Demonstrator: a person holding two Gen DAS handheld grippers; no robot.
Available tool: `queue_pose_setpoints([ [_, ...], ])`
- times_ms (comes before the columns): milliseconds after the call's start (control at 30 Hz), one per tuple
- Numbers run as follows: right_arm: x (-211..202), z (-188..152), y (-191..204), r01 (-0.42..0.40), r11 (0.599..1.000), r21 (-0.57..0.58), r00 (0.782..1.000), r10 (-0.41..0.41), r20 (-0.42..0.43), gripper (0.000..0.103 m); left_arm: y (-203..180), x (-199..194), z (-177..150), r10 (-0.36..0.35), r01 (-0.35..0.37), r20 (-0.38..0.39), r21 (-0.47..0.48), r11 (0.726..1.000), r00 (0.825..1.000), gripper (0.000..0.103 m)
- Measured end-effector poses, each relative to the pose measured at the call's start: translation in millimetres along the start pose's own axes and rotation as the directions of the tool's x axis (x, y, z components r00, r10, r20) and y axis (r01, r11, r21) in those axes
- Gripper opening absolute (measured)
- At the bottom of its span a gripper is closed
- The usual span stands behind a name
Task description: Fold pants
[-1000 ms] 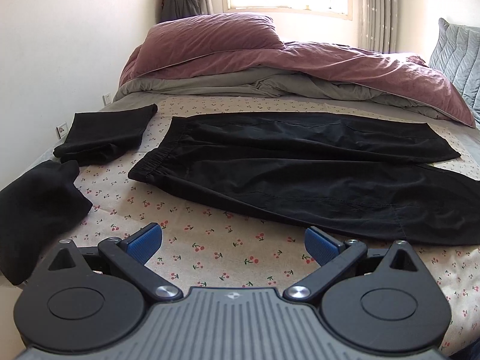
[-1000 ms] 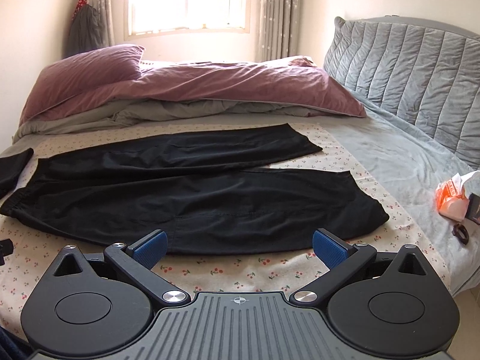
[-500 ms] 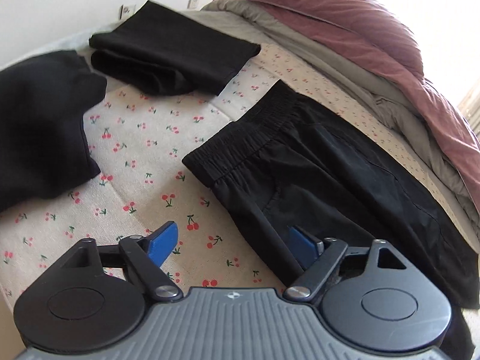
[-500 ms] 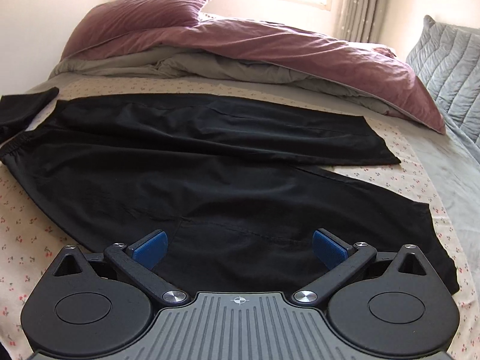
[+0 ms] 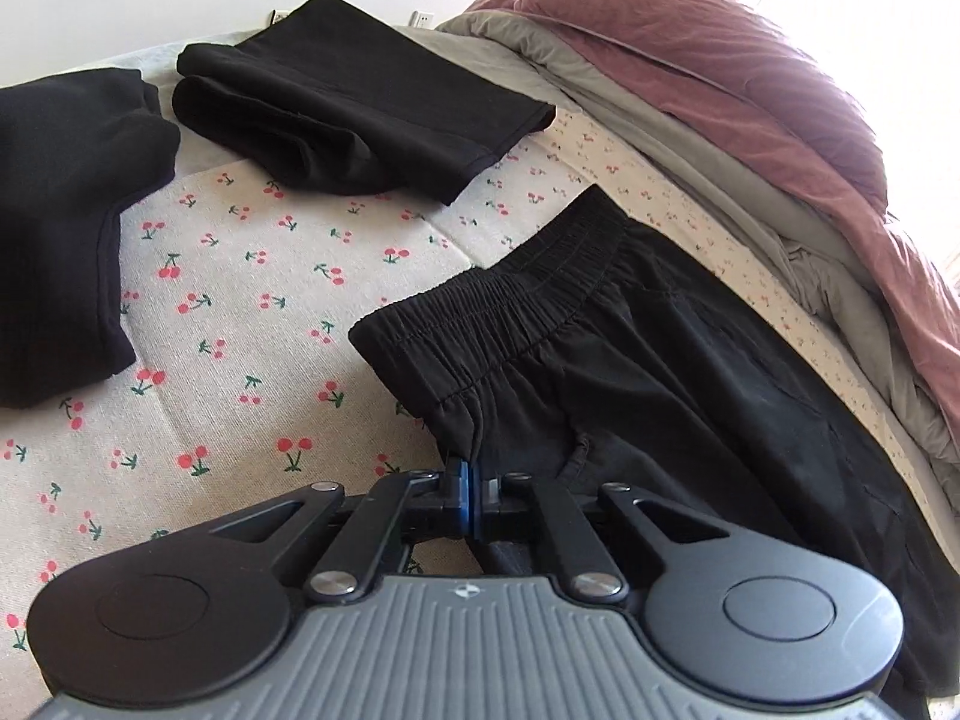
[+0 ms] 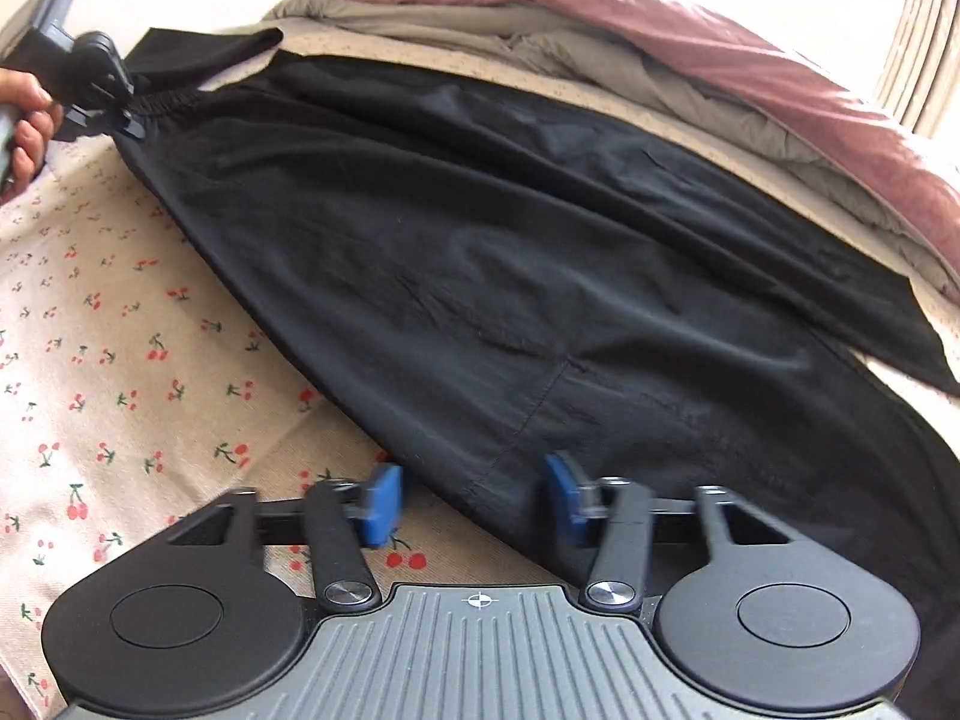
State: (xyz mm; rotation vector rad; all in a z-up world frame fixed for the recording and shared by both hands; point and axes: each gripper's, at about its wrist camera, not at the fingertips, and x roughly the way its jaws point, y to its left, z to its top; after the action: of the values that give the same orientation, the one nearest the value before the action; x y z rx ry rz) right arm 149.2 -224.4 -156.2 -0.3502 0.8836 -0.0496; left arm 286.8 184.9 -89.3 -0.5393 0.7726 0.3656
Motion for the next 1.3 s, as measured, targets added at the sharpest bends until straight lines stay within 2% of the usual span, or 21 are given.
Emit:
queue_pose_setpoints([
  [100, -7, -1, -1, -0.028, 1.0, 0.004, 1.0, 0.028, 0.011, 0.006, 1, -16, 6, 0.005, -0.01, 0.074, 0.063, 0.998, 0.997, 0.005],
  [133, -12, -1, -1, -0.05, 0.999, 0.01, 0.999, 0.05, 0.014, 0.005, 2, -19, 7, 0.024, -0.032, 0.094, 0.082, 0.996, 0.995, 0.005],
  [233, -33, -2, 4, -0.116, 0.993, -0.001, 0.993, 0.116, 0.03, 0.002, 10, -21, 7, 0.081, -0.092, 0.101, 0.108, 0.99, 0.992, 0.005],
  [333, -38, -8, 5, -0.11, 0.994, -0.001, 0.994, 0.11, 0.02, 0.002, 22, -19, 3, 0.091, -0.095, 0.045, 0.103, 0.99, 0.995, 0.006],
  [400, -37, -11, 3, -0.101, 0.995, -0.017, 0.995, 0.101, 0.001, 0.002, 29, -22, -1, 0.096, -0.099, 0.034, 0.1, 0.99, 0.995, 0.006],
  [467, -40, -10, 0, -0.126, 0.992, -0.022, 0.992, 0.126, 0.003, 0.002, 31, -27, -1, 0.101, -0.106, 0.051, 0.102, 0.989, 0.994, 0.006],
  [600, -55, -9, -3, -0.195, 0.98, -0.028, 0.98, 0.196, 0.028, 0.002, 23, -33, -5, 0.17, -0.186, 0.105, 0.175, 0.967, 0.98, 0.006],
  [667, -56, -12, -5, -0.198, 0.98, -0.024, 0.98, 0.198, 0.016, 0.002, 21, -27, -7, 0.194, -0.202, 0.06, 0.207, 0.957, 0.979, 0.012],
  [733, -49, -13, -13, -0.182, 0.983, -0.013, 0.983, 0.182, -0.015, 0.003, 26, -20, -5, 0.224, -0.218, -0.012, 0.189, 0.958, 0.975, 0.029],
  [767, -47, -13, -16, -0.181, 0.983, -0.005, 0.983, 0.181, -0.023, 0.01, 31, -17, -3, 0.226, -0.216, -0.046, 0.162, 0.963, 0.973, 0.037],
  [833, -51, -15, -21, -0.174, 0.985, 0.002, 0.984, 0.174, -0.02, 0.027, 42, -19, 2, 0.188, -0.182, -0.063, 0.102, 0.978, 0.98, 0.041],
  [867, -52, -11, -25, -0.189, 0.982, 0.006, 0.982, 0.189, 0.002, 0.031, 47, -20, 4, 0.177, -0.171, -0.068, 0.078, 0.982, 0.982, 0.046],
  [900, -58, -10, -29, -0.214, 0.977, 0.022, 0.977, 0.213, 0.026, 0.041, 50, -23, 5, 0.174, -0.171, -0.062, 0.058, 0.984, 0.983, 0.048],
  [933, -64, -8, -34, -0.246, 0.968, 0.047, 0.968, 0.243, 0.059, 0.058, 52, -28, 6, 0.177, -0.175, -0.048, 0.044, 0.984, 0.983, 0.052],
  [1000, -74, -4, -44, -0.284, 0.954, 0.093, 0.955, 0.273, 0.12, 0.077, 52, -38, 7, 0.189, -0.189, -0.003, 0.046, 0.981, 0.982, 0.058],
  [1067, -78, 0, -55, -0.295, 0.946, 0.136, 0.949, 0.274, 0.158, 0.078, 47, -47, 8, 0.209, -0.212, 0.053, 0.065, 0.975, 0.977, 0.065],
  [1133, -78, 2, -67, -0.28, 0.941, 0.191, 0.953, 0.248, 0.176, 0.078, 41, -53, 11, 0.224, -0.234, 0.111, 0.088, 0.968, 0.968, 0.07],
  [1233, -72, 3, -86, -0.212, 0.932, 0.294, 0.971, 0.167, 0.171, 0.079, 33, -49, 14, 0.244, -0.26, 0.132, 0.119, 0.958, 0.961, 0.072],
  [1300, -66, 2, -96, -0.181, 0.919, 0.35, 0.978, 0.132, 0.16, 0.079, 30, -45, 15, 0.233, -0.246, 0.117, 0.12, 0.962, 0.965, 0.072],
])
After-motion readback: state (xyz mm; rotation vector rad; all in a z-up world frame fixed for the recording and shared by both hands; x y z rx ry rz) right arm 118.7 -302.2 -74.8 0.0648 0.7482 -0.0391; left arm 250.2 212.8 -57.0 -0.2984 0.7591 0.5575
